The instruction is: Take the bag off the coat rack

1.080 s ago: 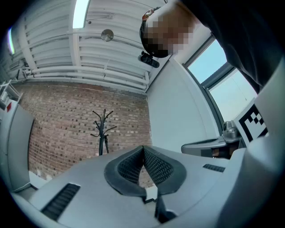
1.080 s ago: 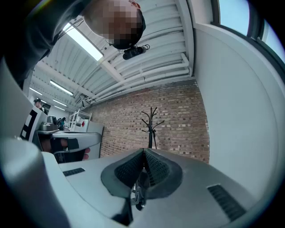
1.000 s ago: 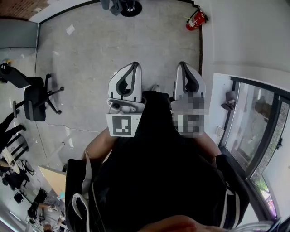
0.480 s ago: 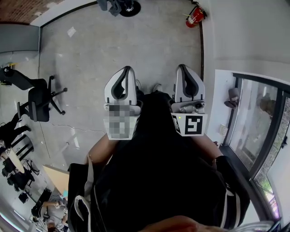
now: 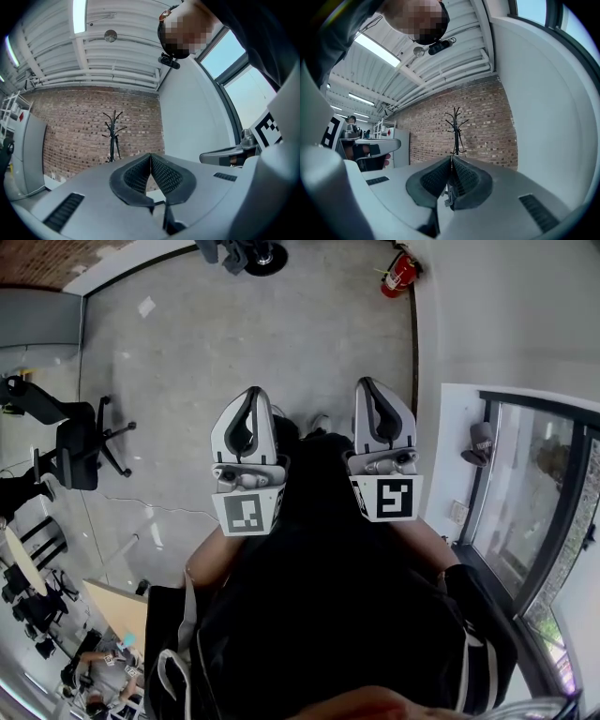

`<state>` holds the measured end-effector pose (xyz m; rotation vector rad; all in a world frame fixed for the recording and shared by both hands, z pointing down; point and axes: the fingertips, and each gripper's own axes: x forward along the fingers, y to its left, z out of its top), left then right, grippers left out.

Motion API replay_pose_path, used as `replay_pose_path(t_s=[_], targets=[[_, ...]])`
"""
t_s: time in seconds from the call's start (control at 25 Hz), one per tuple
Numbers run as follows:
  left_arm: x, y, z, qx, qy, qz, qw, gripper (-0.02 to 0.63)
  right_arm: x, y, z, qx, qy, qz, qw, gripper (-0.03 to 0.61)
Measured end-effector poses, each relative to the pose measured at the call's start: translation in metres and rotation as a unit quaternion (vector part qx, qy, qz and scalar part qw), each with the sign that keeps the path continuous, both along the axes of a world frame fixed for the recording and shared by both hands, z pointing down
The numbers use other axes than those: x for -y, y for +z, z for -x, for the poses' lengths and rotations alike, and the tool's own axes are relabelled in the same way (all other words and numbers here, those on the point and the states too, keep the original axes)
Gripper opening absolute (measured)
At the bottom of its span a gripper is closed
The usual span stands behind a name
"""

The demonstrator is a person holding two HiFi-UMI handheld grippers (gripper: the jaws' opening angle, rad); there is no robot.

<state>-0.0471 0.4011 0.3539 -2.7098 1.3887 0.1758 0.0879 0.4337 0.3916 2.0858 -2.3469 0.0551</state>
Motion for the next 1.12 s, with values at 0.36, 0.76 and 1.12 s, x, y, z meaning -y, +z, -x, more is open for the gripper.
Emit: replay_pose_path(t_s=[0.36, 0.76, 1.12], targets=[[-0.003, 0.013, 0.006, 0.003, -0.021, 0.018, 0.9996, 0.02, -0.004, 0.012, 0.007, 0.008, -0.032, 0.021, 0.999, 0.021], [0.025, 0.037, -0.019, -0.006, 0.014, 0.051, 0.9986, 0.02, 0.017, 0.019, -0.016, -0.006, -0.007, 0.025, 1.0, 0.021], [0.127, 0.043, -0.047, -0.019, 0.05, 0.063, 0.9966, 0.02, 0.114, 0.02, -0.04, 0.0, 0.029, 0.024, 0.999, 0.021]])
